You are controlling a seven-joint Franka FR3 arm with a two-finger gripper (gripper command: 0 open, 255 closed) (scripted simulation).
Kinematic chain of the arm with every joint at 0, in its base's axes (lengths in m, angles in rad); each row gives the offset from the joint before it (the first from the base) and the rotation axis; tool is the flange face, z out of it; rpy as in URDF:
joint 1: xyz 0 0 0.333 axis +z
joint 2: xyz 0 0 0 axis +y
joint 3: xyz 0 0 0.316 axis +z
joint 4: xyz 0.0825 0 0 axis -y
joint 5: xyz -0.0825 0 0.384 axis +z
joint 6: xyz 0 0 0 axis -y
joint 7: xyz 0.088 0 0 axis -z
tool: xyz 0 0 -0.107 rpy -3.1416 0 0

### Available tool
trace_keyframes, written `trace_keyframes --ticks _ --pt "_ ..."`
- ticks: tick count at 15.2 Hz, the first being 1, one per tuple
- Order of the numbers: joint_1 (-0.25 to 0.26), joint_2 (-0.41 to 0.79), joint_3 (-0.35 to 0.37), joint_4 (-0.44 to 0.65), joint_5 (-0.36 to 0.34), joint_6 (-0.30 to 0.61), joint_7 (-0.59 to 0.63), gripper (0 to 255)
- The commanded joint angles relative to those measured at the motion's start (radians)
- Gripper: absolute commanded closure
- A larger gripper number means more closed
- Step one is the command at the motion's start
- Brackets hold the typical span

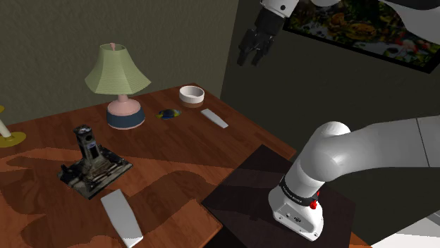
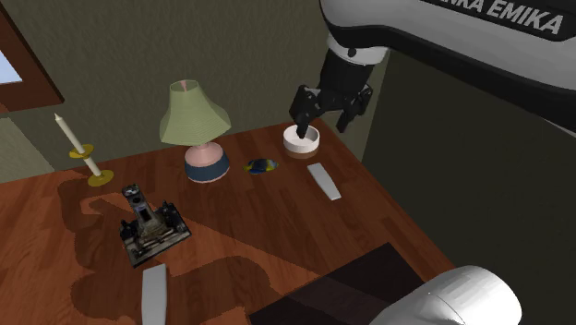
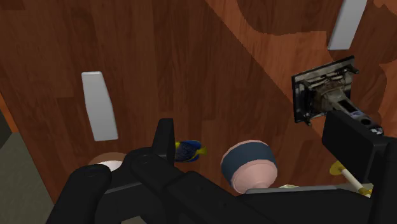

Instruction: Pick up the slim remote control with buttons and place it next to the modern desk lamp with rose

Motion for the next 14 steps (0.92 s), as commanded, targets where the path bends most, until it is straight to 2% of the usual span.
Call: trace_keyframes --ticks 1,8,14 --pt "0.0 0.0 0.0 0.0 0.0 0.0 0.0 0" --pt "-0.018 0.147 -0.039 -0.082 -0.033 0.194 -0.064 0" --pt "-0.031 0.315 -0.075 -0.106 -0.052 0.358 -0.116 0"
